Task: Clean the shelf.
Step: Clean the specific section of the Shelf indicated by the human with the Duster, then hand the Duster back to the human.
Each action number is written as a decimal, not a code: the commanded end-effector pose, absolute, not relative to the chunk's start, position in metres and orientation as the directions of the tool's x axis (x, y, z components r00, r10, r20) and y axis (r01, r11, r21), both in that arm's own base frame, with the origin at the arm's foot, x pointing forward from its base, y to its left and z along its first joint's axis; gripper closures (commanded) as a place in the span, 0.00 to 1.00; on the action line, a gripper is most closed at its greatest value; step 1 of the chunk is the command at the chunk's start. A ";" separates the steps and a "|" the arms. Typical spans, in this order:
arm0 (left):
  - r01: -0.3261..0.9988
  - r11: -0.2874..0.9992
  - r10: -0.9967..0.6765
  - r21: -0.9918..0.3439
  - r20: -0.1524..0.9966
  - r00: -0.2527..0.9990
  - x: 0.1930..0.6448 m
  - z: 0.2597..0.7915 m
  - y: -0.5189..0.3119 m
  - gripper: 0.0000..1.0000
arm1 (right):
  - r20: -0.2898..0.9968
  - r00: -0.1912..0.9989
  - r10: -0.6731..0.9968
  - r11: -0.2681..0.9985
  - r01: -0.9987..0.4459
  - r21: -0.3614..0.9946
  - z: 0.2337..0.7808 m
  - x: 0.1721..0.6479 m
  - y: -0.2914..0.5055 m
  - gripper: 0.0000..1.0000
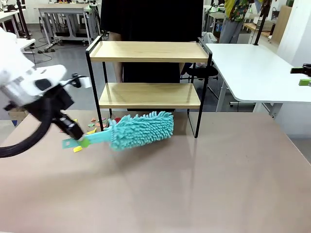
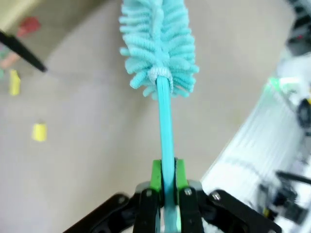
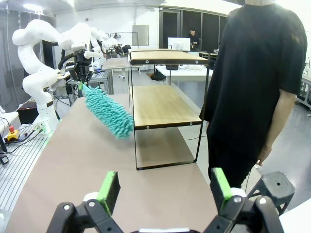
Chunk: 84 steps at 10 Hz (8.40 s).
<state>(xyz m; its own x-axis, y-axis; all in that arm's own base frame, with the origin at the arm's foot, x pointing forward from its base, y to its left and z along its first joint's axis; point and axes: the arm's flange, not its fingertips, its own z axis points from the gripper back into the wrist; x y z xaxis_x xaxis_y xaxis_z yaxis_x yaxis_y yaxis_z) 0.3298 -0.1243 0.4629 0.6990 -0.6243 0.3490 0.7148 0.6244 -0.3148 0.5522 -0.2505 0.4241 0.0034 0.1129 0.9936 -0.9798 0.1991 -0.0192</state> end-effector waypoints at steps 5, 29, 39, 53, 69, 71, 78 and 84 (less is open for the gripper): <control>0.662 0.703 -0.661 -0.260 0.102 0.743 0.269 0.562 -0.052 0.87 | 0.994 -0.004 0.114 0.197 -0.980 -0.026 0.428 0.553 -0.249 0.00; 0.656 0.738 -0.657 -0.159 0.051 0.752 0.248 0.657 -0.053 0.87 | 0.998 0.038 0.051 -0.060 -0.997 0.041 0.489 0.538 -0.209 0.00; 0.908 0.311 -0.744 -0.280 0.523 0.416 0.290 0.608 -0.106 0.87 | 0.983 0.175 0.060 0.109 -0.980 0.168 0.485 0.463 -0.038 0.00; 0.982 0.145 -0.717 -0.123 0.670 0.190 0.321 0.565 -0.164 0.87 | 0.995 0.102 0.021 0.160 -0.982 0.097 0.446 0.436 0.039 0.00; 0.997 0.036 -0.733 -0.071 0.676 0.075 0.361 0.533 -0.171 0.87 | 0.984 0.139 -0.111 0.219 -0.962 0.161 0.440 0.412 0.017 0.00; 0.998 0.019 -0.699 -0.060 0.713 0.056 0.365 0.531 -0.151 0.87 | 0.986 0.146 -0.082 0.198 -0.967 0.160 0.448 0.407 0.020 0.00; 0.997 0.021 -0.711 -0.072 0.700 0.066 0.371 0.527 -0.147 0.87 | 0.973 0.229 -0.026 0.036 -0.973 0.230 0.434 0.402 0.050 0.00; 0.997 0.021 -0.711 -0.072 0.700 0.066 0.371 0.527 -0.147 0.87 | 0.964 0.265 -0.004 -0.071 -0.962 0.264 0.422 0.409 0.081 0.00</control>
<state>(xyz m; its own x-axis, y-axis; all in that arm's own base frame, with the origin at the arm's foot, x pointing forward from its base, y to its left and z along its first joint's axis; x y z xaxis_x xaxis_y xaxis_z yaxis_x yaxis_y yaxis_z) 0.3722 -0.1471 0.5245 0.0761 -0.7190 0.6909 0.9965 0.0307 -0.0778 0.4012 0.0736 0.4212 0.2491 -0.0010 0.9685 -0.9676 -0.0433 0.2488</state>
